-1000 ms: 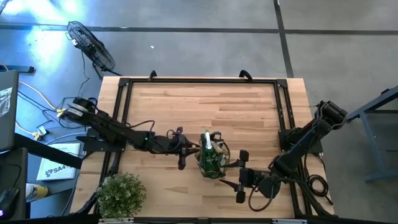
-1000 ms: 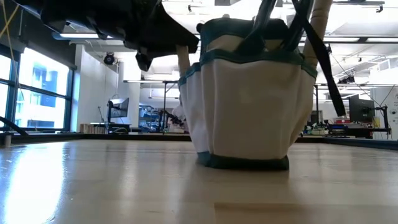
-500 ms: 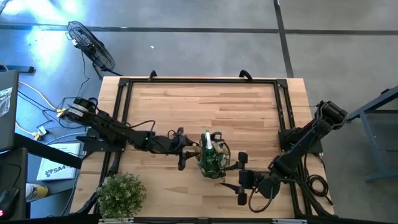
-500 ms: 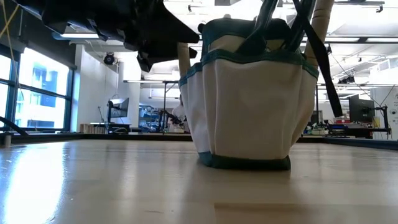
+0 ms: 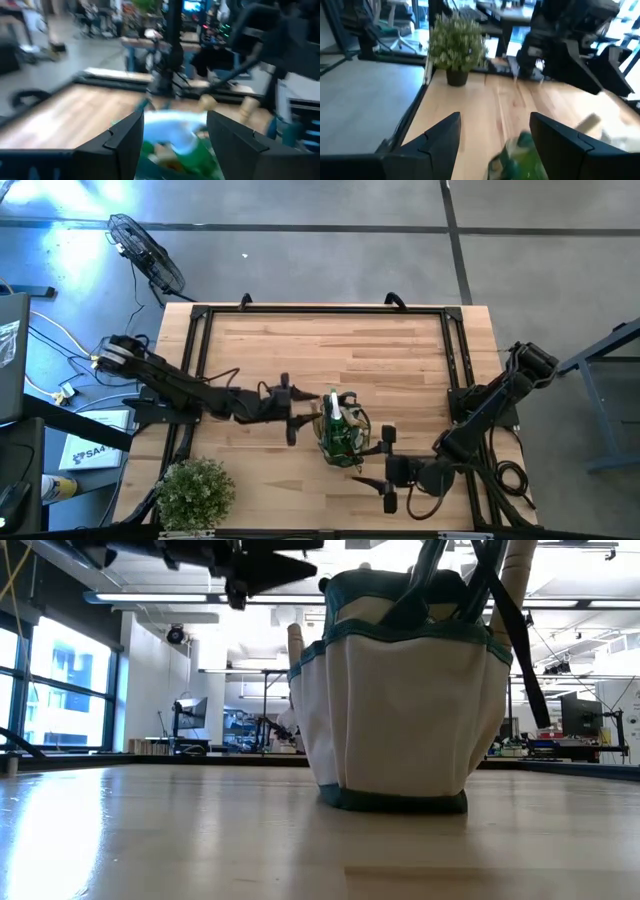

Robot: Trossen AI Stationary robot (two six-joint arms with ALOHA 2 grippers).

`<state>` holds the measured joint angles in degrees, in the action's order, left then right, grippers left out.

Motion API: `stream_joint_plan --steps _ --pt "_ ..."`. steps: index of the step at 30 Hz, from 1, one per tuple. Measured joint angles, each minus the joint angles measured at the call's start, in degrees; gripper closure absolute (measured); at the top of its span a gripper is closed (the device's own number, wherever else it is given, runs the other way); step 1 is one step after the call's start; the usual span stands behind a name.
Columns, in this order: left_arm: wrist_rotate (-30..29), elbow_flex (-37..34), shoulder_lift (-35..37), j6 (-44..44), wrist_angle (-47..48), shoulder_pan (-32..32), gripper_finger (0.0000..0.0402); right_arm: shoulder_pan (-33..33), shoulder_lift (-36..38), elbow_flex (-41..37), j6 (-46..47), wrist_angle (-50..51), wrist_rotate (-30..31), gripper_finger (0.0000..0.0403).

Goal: Pick & Place Garden tools in Gardening bag
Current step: Return to Home Position

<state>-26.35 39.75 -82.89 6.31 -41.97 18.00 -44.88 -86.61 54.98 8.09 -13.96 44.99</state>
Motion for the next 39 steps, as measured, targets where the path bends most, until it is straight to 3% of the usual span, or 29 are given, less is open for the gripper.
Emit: stream_joint_plan --steps 5,10,15,21,26,31,34,39 --pt "-8.21 0.00 5.08 -5.79 1.98 0.02 0.0190 -0.09 1.16 0.00 -11.28 -5.41 3.32 0.0174" --pt "-13.28 -0.01 11.86 -7.64 11.77 0.00 0.0190 0.19 6.35 0.00 -14.35 -5.17 9.87 0.0174" --pt "-15.73 -0.02 19.29 -7.54 25.55 0.00 0.0190 1.57 15.12 0.02 -13.43 -4.15 2.67 0.0182" --pt "-15.09 -0.02 28.40 0.10 40.37 0.14 0.0193 4.22 25.01 0.02 -13.74 10.18 -2.99 0.0240" --pt "-14.53 -0.02 37.74 4.56 50.91 2.33 0.0233 7.99 29.91 0.02 -10.32 25.43 -3.42 0.0314" --pt "-14.73 -0.02 46.83 4.72 58.16 5.23 0.0314 12.77 30.95 0.02 -5.15 32.22 -16.23 0.0388" --pt "-16.02 -0.02 50.98 4.43 62.24 6.18 0.0376 14.84 30.91 0.02 -8.54 34.17 -26.49 0.0393" --pt "-20.86 -0.02 56.16 7.30 69.89 6.02 0.0394 18.94 32.00 -0.02 -14.16 38.10 -41.28 0.0398"
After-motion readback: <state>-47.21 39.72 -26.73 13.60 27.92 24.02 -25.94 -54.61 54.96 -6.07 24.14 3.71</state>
